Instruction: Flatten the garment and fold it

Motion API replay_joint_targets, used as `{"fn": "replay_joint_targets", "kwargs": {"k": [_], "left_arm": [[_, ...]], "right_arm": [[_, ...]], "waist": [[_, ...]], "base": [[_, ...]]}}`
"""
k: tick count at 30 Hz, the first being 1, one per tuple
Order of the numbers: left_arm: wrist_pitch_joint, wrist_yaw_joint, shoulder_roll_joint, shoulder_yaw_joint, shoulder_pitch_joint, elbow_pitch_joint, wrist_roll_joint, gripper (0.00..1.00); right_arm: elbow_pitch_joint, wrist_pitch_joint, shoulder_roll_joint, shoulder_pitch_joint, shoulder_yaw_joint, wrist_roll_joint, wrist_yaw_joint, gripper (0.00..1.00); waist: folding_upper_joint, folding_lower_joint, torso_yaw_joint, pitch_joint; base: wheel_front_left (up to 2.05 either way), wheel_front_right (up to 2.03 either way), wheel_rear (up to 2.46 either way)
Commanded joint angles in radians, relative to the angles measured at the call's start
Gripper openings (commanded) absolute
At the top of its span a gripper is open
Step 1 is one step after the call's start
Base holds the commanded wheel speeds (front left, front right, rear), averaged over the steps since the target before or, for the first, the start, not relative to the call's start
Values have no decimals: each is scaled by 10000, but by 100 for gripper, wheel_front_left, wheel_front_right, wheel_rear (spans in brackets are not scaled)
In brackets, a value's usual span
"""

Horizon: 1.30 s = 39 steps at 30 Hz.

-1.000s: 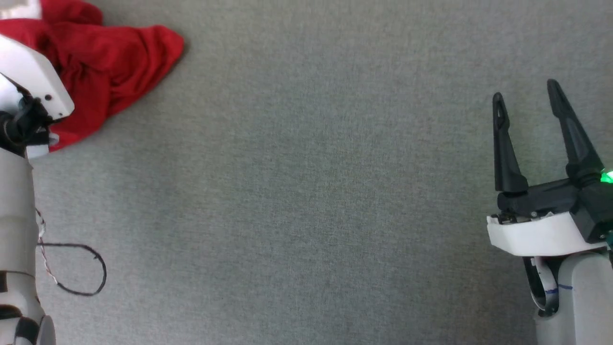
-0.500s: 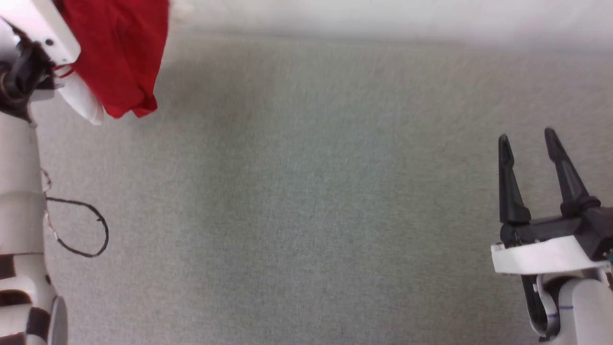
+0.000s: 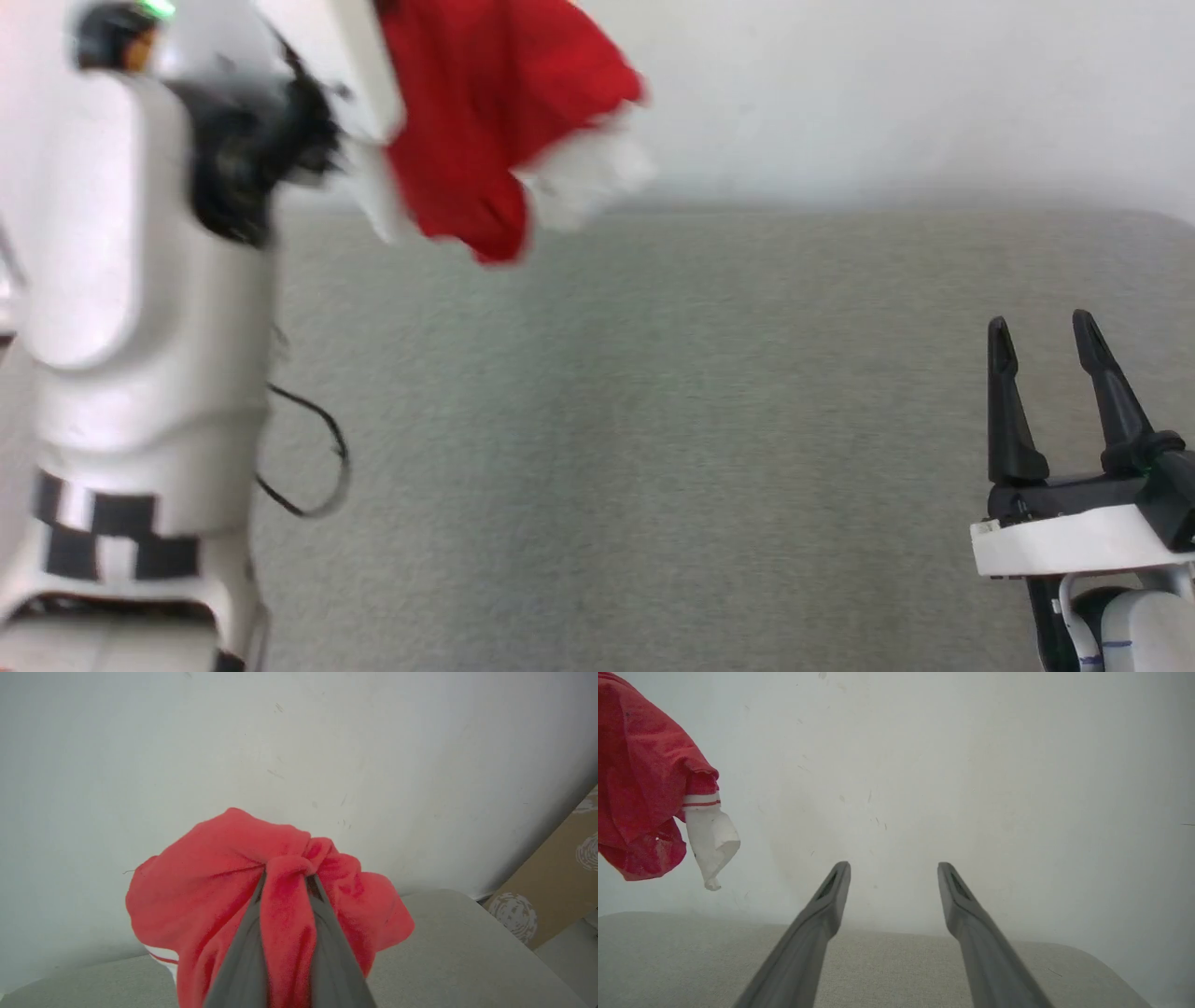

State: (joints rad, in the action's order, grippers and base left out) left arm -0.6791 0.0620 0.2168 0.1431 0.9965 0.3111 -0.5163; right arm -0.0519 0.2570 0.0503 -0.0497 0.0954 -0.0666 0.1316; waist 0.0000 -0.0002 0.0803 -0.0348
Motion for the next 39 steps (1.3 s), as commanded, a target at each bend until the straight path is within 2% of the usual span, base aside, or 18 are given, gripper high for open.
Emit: {"fn": "replay_joint_targets", "kwargs": {"k": [1,7,12,16,18,23,24,25,30,35,39], "left_arm": [[-116,90,-145,188,-399,-232,-80,0],[-374,107,-811,776,-1829,-1181,-443,0],[240,-4,-1387,1409,-3601,-1562,-755,0],[967,-20,-1510,2285,-5104,-1008,-413,0],[1395,4,-1484,2806,-5658,-482,89,0],[2023,-126,-1559,3608,-6590,1023,514,0],[2174,-192,-1576,3655,-6636,1232,516,24],[2371,-260,-1593,3670,-6634,1380,497,100],[3482,-482,-1650,3423,-6298,1298,-94,100],[4774,-644,-1623,2886,-6144,5,-448,100],[5993,-714,-1020,2326,-6622,-1441,-220,100]], "right_arm": [[-42,46,-1,156,21,-57,-9,100],[-152,46,-1,281,163,-40,-9,100],[-165,46,-1,377,228,-58,-9,100],[-88,47,-1,307,62,-69,-9,100],[-78,47,-1,254,6,-73,-9,100],[-9,47,-1,187,-89,-97,-9,100],[-4,47,-1,178,-85,-98,-9,100],[-7,47,-1,168,-65,-98,-9,100],[42,47,-1,183,86,-43,-9,100],[59,47,-1,275,176,-40,-9,100],[87,47,-1,461,220,-53,-9,100]], "waist": [[0,2,-794,575],[0,2,-1382,506],[0,2,-1622,436],[0,2,-1797,334],[0,2,-1841,293],[0,2,-1835,150],[0,2,-1803,112],[0,2,-1762,79],[0,2,-1451,145],[0,2,-1161,387],[0,2,-973,596]], "base": [[0,0,0],[0,0,0],[0,0,0],[0,0,0],[0,0,0],[0,0,0],[0,0,0],[0,0,0],[0,0,0],[0,0,0],[0,0,0]]}}
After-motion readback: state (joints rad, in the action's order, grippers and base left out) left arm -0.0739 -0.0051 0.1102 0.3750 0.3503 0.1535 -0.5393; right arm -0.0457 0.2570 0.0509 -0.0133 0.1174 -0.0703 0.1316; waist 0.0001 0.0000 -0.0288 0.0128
